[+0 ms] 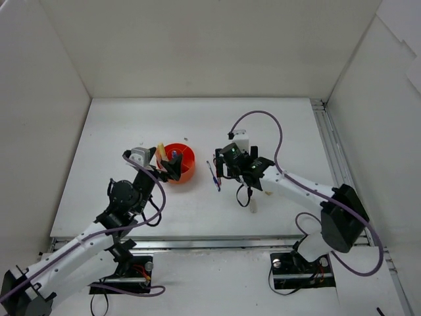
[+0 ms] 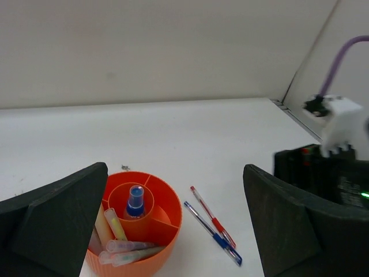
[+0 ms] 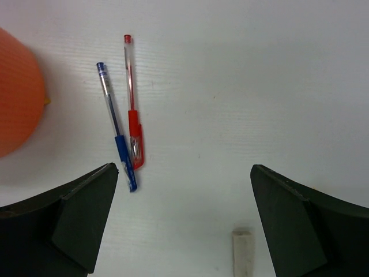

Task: Sort the stationery into containers
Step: Place the pen in the storage box, then pick up the pen from the center of the board.

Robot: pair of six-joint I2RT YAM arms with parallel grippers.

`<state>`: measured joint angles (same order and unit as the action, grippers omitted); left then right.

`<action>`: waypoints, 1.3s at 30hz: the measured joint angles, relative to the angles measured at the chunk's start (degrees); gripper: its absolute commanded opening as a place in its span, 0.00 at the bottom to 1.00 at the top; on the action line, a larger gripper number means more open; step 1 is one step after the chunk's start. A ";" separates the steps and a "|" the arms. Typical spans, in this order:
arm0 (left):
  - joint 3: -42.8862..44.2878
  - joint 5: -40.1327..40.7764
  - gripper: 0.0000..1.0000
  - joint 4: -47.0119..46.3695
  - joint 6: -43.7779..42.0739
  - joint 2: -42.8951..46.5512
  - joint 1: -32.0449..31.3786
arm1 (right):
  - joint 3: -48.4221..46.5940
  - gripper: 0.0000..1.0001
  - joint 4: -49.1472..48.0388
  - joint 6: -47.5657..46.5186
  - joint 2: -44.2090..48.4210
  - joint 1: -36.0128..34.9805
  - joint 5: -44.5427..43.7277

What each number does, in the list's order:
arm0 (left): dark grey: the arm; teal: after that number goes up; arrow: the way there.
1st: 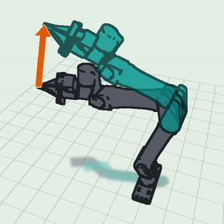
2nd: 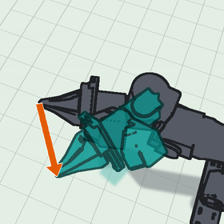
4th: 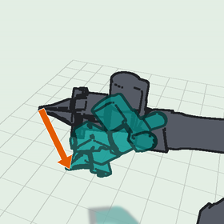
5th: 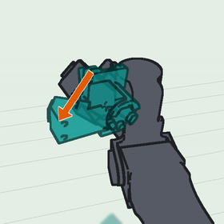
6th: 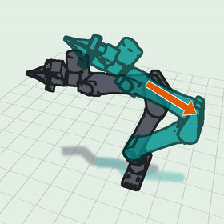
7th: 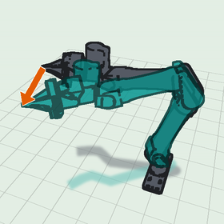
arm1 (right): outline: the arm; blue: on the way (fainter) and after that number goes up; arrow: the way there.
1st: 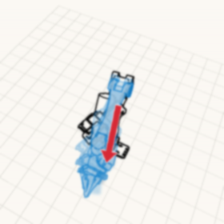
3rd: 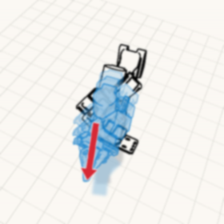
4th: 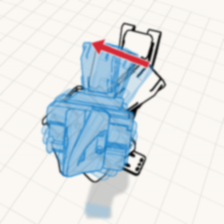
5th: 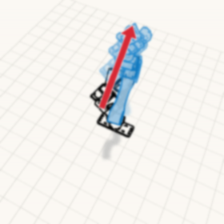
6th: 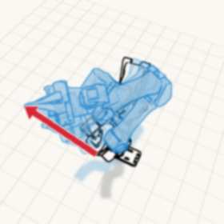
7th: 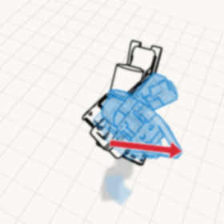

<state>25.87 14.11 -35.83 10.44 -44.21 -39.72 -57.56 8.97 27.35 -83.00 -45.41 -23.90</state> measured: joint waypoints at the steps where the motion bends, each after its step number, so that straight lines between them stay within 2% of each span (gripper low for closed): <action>1: 1.49 -0.46 0.99 3.65 0.87 1.55 0.00 | -1.14 0.98 -0.02 0.55 -2.16 0.76 0.15; 5: 5.09 -2.43 0.99 15.96 3.80 6.36 0.00 | -6.34 0.94 -0.15 2.75 -11.96 2.67 0.13; 9: 5.40 -3.30 0.99 24.44 5.88 9.64 0.00 | -11.63 0.90 -0.26 3.76 -19.93 2.60 -0.33; 15: 4.42 -3.67 0.99 29.55 7.54 12.74 -0.55 | -14.97 0.80 -0.76 5.07 -26.23 2.56 -1.38; 17: 4.17 -3.69 0.99 30.53 7.82 13.07 -0.57 | -15.10 0.74 -0.96 5.70 -27.71 2.56 -1.60; 18: 4.17 -3.74 0.99 30.60 7.87 13.18 -0.57 | -15.10 0.68 -0.96 5.95 -28.46 2.56 -1.60; 19: 4.17 -3.76 0.99 30.64 7.93 13.20 -0.57 | -15.10 0.57 -0.94 6.19 -29.16 2.56 -1.60; 23: 4.17 -3.78 0.99 30.99 8.09 12.79 -0.57 | -15.23 0.39 -1.42 7.17 -30.73 2.56 -1.42; 24: 4.17 -3.78 0.99 31.04 8.09 12.59 -0.57 | -15.23 0.31 -1.49 7.39 -30.80 2.56 -1.25; 30: 4.17 -3.78 0.99 31.32 8.09 11.67 -0.57 | -14.05 0.00 -3.15 8.59 -30.51 2.54 -0.46; 39: 4.42 -5.09 0.99 31.32 8.13 7.85 -0.57 | -6.05 0.00 -3.13 5.29 -23.10 2.51 -0.50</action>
<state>30.28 9.02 -4.51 18.57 -36.36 -40.29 -63.61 5.85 32.64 -106.10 -42.89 -24.40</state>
